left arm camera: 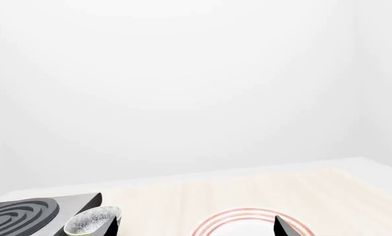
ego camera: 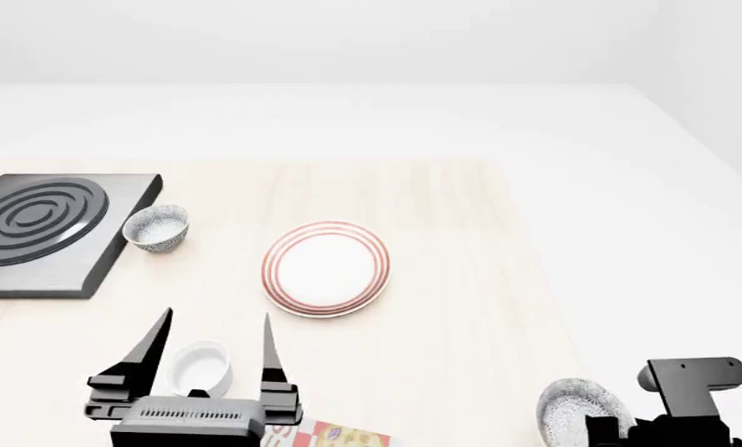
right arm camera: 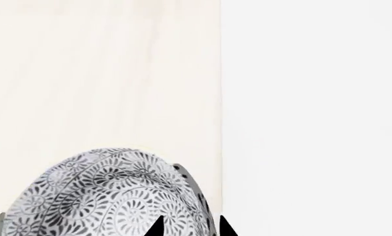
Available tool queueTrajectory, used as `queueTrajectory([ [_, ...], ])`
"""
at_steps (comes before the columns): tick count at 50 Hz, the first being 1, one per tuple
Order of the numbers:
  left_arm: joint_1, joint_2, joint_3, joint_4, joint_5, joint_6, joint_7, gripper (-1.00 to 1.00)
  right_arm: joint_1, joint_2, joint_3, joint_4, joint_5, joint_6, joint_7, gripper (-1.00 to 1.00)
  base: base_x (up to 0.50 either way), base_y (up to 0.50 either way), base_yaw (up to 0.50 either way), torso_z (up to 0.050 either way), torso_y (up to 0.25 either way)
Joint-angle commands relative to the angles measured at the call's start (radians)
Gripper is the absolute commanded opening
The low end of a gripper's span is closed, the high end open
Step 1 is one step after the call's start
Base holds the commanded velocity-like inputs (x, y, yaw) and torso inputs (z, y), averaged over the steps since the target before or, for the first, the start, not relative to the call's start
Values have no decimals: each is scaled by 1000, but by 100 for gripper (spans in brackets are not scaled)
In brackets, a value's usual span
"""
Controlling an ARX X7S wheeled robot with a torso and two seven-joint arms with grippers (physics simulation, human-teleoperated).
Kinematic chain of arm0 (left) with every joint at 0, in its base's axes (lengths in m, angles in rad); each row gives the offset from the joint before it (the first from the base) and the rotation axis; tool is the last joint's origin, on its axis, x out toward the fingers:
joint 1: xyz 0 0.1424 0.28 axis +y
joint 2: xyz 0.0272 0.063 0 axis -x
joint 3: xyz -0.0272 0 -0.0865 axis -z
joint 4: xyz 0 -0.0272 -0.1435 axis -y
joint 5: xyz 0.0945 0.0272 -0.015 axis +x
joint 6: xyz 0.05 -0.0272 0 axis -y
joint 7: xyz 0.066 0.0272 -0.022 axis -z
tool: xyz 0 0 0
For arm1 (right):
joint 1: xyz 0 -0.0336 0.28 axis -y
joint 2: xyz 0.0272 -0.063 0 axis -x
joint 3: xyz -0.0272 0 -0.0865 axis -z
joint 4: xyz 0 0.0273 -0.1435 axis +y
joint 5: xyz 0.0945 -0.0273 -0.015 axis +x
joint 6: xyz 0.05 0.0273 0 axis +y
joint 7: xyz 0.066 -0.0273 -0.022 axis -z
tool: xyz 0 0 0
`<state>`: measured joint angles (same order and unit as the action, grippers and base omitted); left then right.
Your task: Pick the akita bowl next to the cookies box and place it on the plate.
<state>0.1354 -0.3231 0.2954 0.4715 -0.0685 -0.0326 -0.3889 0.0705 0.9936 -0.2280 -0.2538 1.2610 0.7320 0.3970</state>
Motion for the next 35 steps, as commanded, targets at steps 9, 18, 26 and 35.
queueTrajectory([
  [9, -4, -4, 5, -5, -2, 2, -5, 100, -19, 15, 9, -50, 24, 10, 24, -100, 0, 0, 0, 0, 0],
  [18, -3, -7, 6, -5, -5, 4, -7, 100, 6, 69, 66, -143, 140, 40, 78, -100, 0, 0, 0, 0, 0],
  [26, -1, -10, 5, -5, -9, 10, -10, 100, 140, 80, 75, -182, 254, 101, 140, -100, 0, 0, 0, 0, 0],
  [35, -5, -11, 8, -8, -12, 8, -12, 100, 417, -8, -2, -114, 308, 201, 207, -100, 0, 0, 0, 0, 0],
])
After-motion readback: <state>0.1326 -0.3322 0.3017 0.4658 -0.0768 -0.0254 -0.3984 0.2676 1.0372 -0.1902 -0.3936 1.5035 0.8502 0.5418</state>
